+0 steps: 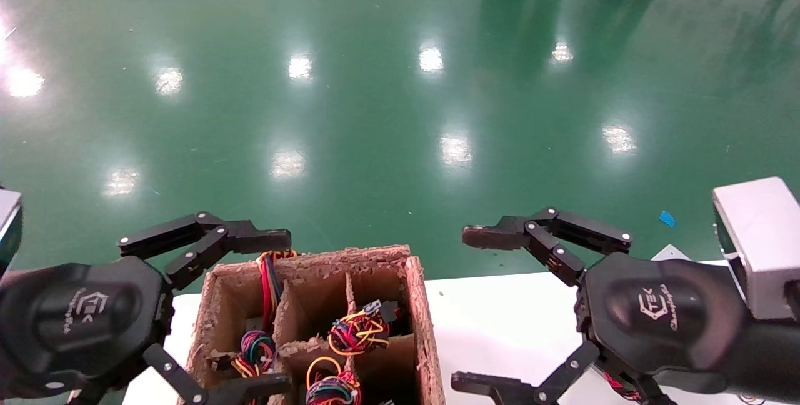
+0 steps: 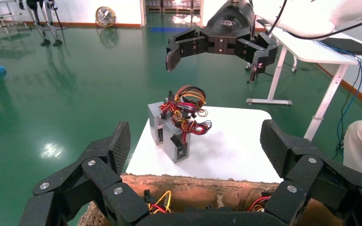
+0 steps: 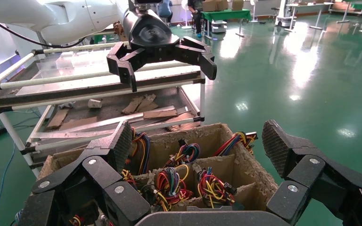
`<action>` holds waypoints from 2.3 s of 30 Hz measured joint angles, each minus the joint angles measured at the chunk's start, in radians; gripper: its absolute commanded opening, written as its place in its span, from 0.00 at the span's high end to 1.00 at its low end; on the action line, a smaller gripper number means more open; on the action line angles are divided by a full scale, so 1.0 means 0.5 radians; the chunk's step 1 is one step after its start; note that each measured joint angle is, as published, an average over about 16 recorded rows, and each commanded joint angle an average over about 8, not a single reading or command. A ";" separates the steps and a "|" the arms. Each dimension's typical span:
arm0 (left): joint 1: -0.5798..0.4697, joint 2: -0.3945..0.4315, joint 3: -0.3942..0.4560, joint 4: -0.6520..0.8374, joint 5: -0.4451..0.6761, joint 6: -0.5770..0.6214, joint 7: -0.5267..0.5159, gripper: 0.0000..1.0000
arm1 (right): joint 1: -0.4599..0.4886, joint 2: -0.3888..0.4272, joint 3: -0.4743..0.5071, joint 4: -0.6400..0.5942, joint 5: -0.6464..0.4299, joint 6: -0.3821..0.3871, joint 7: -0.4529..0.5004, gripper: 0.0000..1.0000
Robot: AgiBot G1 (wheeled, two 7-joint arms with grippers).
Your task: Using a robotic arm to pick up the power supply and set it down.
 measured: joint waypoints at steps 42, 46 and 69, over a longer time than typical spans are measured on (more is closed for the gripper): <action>0.000 0.000 0.000 0.000 0.000 0.000 0.000 1.00 | 0.000 0.000 0.000 0.000 0.000 0.000 0.000 0.00; 0.000 0.000 0.000 0.000 0.000 0.000 0.000 1.00 | 0.000 0.000 0.000 0.000 0.000 0.000 0.000 0.00; -0.001 0.000 0.001 0.001 0.000 0.001 0.000 1.00 | 0.116 -0.076 -0.136 0.048 -0.283 0.043 0.052 0.00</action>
